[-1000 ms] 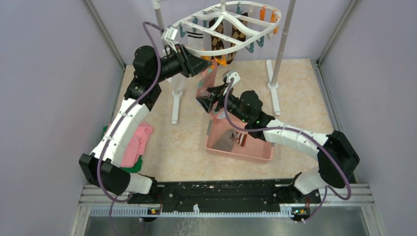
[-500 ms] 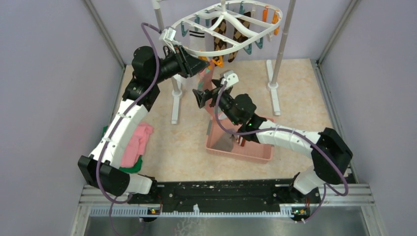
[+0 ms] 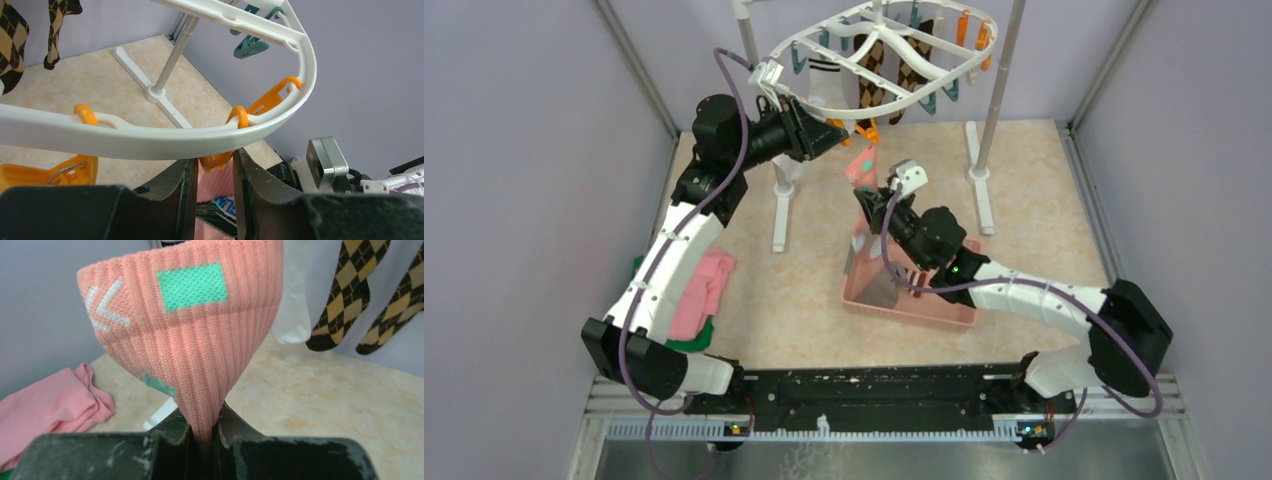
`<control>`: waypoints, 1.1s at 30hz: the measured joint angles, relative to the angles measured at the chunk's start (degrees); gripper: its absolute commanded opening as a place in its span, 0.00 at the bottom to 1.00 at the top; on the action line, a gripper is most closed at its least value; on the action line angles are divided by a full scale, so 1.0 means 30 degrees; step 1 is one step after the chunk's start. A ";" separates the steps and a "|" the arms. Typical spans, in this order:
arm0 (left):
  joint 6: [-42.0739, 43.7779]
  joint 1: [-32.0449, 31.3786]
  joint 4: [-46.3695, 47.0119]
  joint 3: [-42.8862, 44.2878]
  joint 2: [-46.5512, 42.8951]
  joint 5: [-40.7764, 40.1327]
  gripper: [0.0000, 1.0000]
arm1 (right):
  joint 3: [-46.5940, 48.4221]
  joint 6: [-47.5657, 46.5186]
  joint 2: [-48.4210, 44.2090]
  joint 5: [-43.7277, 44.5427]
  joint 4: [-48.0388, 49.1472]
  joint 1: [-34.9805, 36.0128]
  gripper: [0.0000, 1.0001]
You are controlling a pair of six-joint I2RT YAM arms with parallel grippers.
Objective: Remove the socks clipped to the hanger
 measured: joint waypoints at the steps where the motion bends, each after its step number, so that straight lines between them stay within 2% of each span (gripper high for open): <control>1: 0.0015 0.0036 0.0007 0.0000 -0.0007 -0.0007 0.00 | -0.0459 0.0022 -0.0568 0.0015 -0.0393 0.0000 0.00; 5: 0.0044 0.0117 0.0102 0.0000 -0.0007 -0.0029 0.00 | -0.1785 0.0219 -0.2674 0.0007 -0.2550 -0.0036 0.00; 6: 0.0044 0.0117 0.0109 0.0000 -0.0007 -0.0022 0.08 | -0.2004 0.0277 -0.3067 0.0015 -0.3024 -0.0044 0.00; 7: 0.0036 0.0117 0.0117 0.0000 -0.0007 0.0000 0.28 | -0.2222 0.0364 -0.3453 0.0029 -0.3432 -0.0087 0.00; 8: 0.0036 0.0117 0.0117 0.0000 -0.0007 0.0007 0.53 | -0.2535 0.0488 -0.3876 0.0080 -0.3847 -0.0168 0.00; 9: 0.0029 0.0117 0.0117 0.0000 -0.0007 0.0007 0.73 | -0.2849 0.0619 -0.4255 0.0182 -0.4218 -0.0219 0.02; 10: 0.0095 0.0117 0.0117 0.0000 -0.0007 0.0007 0.88 | -0.3198 0.0787 -0.4699 0.0372 -0.4736 -0.0313 0.04; 11: 0.0138 0.0117 0.0102 0.0000 -0.0015 0.0007 0.97 | -0.3402 0.0911 -0.4969 0.0546 -0.5027 -0.0379 0.06; 17: 0.1268 0.0117 -0.0787 -0.0933 -0.0670 0.0029 0.99 | -0.4401 0.2769 -0.7468 0.1260 -0.7730 -0.1814 0.29; 23: 0.4765 0.0117 -0.3847 -0.3745 -0.3104 0.0211 0.99 | -0.4328 0.4626 -0.9515 0.0998 -1.0506 -0.3708 0.52; 29: 0.8714 0.0117 -0.7053 -0.6164 -0.5909 -0.0583 0.99 | -0.3286 0.5319 -0.9624 0.0058 -1.3675 -0.3716 0.61; 33: 1.0156 0.0124 -0.8145 -0.5996 -0.7184 -0.2157 0.99 | -0.2973 0.5676 -0.9661 -0.0583 -1.4804 -0.3716 0.65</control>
